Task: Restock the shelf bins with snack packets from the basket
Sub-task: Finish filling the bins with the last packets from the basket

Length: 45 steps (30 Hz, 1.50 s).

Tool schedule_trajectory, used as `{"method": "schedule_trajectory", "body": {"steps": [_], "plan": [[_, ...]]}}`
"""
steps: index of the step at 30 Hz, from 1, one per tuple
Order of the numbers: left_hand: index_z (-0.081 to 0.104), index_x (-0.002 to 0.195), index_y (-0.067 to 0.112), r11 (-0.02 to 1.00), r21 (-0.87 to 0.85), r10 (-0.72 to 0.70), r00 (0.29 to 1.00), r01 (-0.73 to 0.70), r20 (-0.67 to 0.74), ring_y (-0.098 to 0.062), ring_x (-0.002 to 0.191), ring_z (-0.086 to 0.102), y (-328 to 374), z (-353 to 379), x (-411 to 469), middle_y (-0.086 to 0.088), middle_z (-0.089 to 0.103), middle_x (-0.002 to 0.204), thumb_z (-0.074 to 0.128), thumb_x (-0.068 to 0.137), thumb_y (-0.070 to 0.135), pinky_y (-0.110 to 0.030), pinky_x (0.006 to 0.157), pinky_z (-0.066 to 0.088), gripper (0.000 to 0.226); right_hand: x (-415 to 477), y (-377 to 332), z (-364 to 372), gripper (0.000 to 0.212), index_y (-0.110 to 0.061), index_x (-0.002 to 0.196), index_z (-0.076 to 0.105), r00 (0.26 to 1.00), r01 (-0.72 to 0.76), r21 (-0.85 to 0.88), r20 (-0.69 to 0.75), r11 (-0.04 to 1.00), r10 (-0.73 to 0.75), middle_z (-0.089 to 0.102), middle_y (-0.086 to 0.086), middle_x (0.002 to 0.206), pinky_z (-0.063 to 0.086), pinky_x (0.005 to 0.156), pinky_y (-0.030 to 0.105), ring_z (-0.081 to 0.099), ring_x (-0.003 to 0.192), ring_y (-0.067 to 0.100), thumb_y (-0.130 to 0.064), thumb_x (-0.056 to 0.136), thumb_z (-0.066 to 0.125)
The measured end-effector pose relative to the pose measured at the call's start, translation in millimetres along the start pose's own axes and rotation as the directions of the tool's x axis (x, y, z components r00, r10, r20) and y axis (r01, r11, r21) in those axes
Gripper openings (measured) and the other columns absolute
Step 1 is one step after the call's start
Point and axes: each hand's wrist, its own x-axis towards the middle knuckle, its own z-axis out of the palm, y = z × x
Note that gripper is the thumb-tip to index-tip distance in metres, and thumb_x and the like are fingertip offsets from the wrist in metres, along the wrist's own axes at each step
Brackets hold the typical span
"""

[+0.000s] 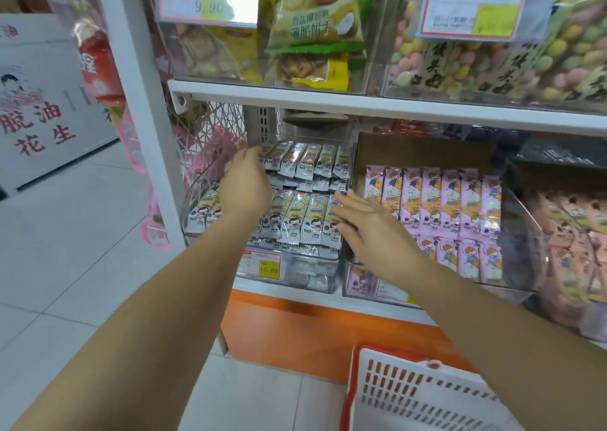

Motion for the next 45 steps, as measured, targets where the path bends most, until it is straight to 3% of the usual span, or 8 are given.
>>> {"method": "schedule_trajectory", "body": {"steps": [3,7,13,21,26,29,38,45], "plan": [[0.054,0.127,0.014,0.963,-0.162,0.191,0.968,-0.217,-0.160,-0.019,0.114,0.049,17.0,-8.2,-72.3,-0.003,0.053,0.130,0.042,0.095,0.005,-0.028,0.092,0.040,0.035,-26.5,-7.3,2.9,0.034,-0.010,0.129,0.057,0.988,0.109,-0.002,-0.113,0.994,-0.109,0.044,0.005,0.145,0.019,0.117,0.039,0.034,0.139,0.022,-0.012,0.096,0.051],[0.061,0.111,0.016,0.894,-0.207,0.404,0.915,-0.398,-0.010,-0.018,0.098,0.056,7.4,17.0,-176.7,-0.002,0.062,0.108,0.042,0.085,0.012,-0.030,0.082,0.044,0.033,-98.8,-10.2,20.6,0.025,-0.008,0.103,0.071,0.957,0.206,0.125,-0.234,0.970,-0.173,0.068,0.006,0.109,0.043,0.093,0.028,0.058,0.102,0.019,-0.013,0.089,0.051],[0.059,0.116,0.022,0.929,-0.218,0.369,0.790,-0.299,0.490,-0.019,0.104,0.057,-30.0,89.9,-268.0,-0.001,0.059,0.117,0.039,0.084,0.024,-0.038,0.088,0.051,0.038,-205.9,53.3,67.8,0.017,-0.018,0.100,0.072,0.960,-0.262,0.200,0.159,0.944,0.232,0.070,-0.007,0.093,0.044,0.078,0.020,0.061,0.083,0.008,-0.017,0.091,0.058],[0.047,0.138,0.020,0.980,-0.142,0.200,0.682,-0.141,0.703,-0.020,0.131,0.041,-35.3,136.2,-305.5,-0.001,0.018,0.152,0.050,0.095,0.013,-0.037,0.104,0.042,0.044,-309.5,132.2,121.3,0.027,-0.017,0.116,0.065,0.560,-0.608,-0.077,0.663,0.790,0.496,0.064,-0.002,0.116,0.039,0.082,0.014,0.054,0.093,0.005,-0.022,0.092,0.057],[0.055,0.128,0.018,0.981,-0.150,0.194,0.709,-0.125,0.678,-0.024,0.135,0.036,-36.5,142.5,-309.7,-0.004,0.020,0.152,0.046,0.095,0.007,-0.041,0.105,0.042,0.036,-346.6,131.4,164.0,0.039,-0.017,0.122,0.061,0.197,-0.584,-0.229,0.890,0.778,0.410,0.056,0.000,0.128,0.038,0.092,0.019,0.054,0.115,0.015,-0.034,0.087,0.064],[0.056,0.127,0.018,0.986,-0.131,0.167,0.702,-0.105,0.692,-0.025,0.137,0.034,-33.8,142.2,-310.0,-0.001,0.018,0.153,0.045,0.097,0.007,-0.045,0.108,0.039,0.034,-370.5,114.0,183.3,0.041,-0.017,0.124,0.058,0.095,-0.548,-0.284,0.913,0.787,0.396,0.053,0.001,0.131,0.042,0.100,0.028,0.053,0.118,0.018,-0.033,0.087,0.060],[0.052,0.132,0.019,0.993,-0.054,0.111,0.658,-0.105,0.744,-0.023,0.138,0.032,-27.8,138.5,-308.2,0.003,0.013,0.155,0.042,0.098,0.014,-0.037,0.109,0.035,0.035,-346.5,110.6,165.4,0.055,-0.018,0.132,0.049,0.144,-0.482,-0.303,0.898,0.822,0.416,0.049,0.001,0.134,0.039,0.096,0.027,0.048,0.121,0.018,-0.028,0.082,0.069],[0.051,0.133,0.028,0.962,0.029,0.115,0.501,-0.270,0.858,-0.024,0.136,0.034,-20.0,116.2,-283.5,0.000,0.018,0.155,0.053,0.095,0.023,-0.036,0.111,0.031,0.038,-264.4,100.9,79.9,0.029,-0.016,0.109,0.068,0.561,-0.416,-0.087,0.759,0.905,0.331,0.064,-0.001,0.112,0.045,0.082,0.024,0.055,0.093,0.012,-0.011,0.081,0.064]]}}
